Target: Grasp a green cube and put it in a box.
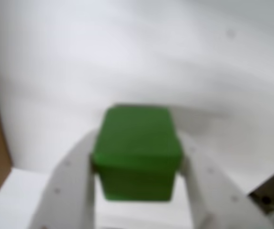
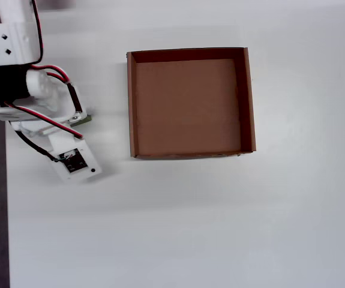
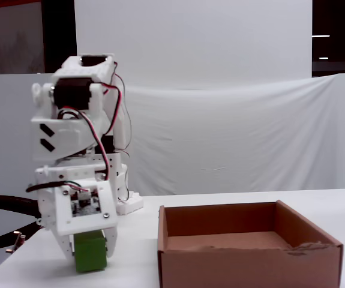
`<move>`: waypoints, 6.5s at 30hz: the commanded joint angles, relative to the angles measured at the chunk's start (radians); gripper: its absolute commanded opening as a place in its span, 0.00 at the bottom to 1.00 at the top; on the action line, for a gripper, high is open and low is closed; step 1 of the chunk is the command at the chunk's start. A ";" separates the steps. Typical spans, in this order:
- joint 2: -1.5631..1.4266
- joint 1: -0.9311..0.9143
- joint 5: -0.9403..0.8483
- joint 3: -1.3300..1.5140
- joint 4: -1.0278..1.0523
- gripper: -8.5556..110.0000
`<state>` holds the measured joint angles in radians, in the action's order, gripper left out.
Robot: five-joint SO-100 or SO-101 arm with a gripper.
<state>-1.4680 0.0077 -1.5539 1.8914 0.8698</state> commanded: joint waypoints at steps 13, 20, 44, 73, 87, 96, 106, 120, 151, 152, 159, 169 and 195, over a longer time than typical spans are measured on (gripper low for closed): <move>-0.302 0.063 0.086 -0.011 0.167 0.18; -0.479 0.229 0.153 -0.063 0.305 0.18; -0.152 0.423 0.256 -0.311 0.299 0.18; 0.250 0.598 0.255 -0.526 0.290 0.18; 0.324 0.627 0.262 -0.554 0.273 0.18; 0.339 0.634 0.265 -0.540 0.265 0.19; 0.302 0.623 0.270 -0.515 0.261 0.25; -0.183 0.482 0.285 -0.221 0.249 0.25; -1.559 -0.172 0.604 0.882 0.433 0.25; -1.585 -0.172 0.644 0.907 0.410 0.25; -1.717 -0.140 0.721 1.081 0.350 0.25; -1.717 -0.120 0.723 1.081 0.350 0.25; -1.717 -0.120 0.723 1.081 0.350 0.25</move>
<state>-3.1769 -0.1212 -0.8360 2.9775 1.2257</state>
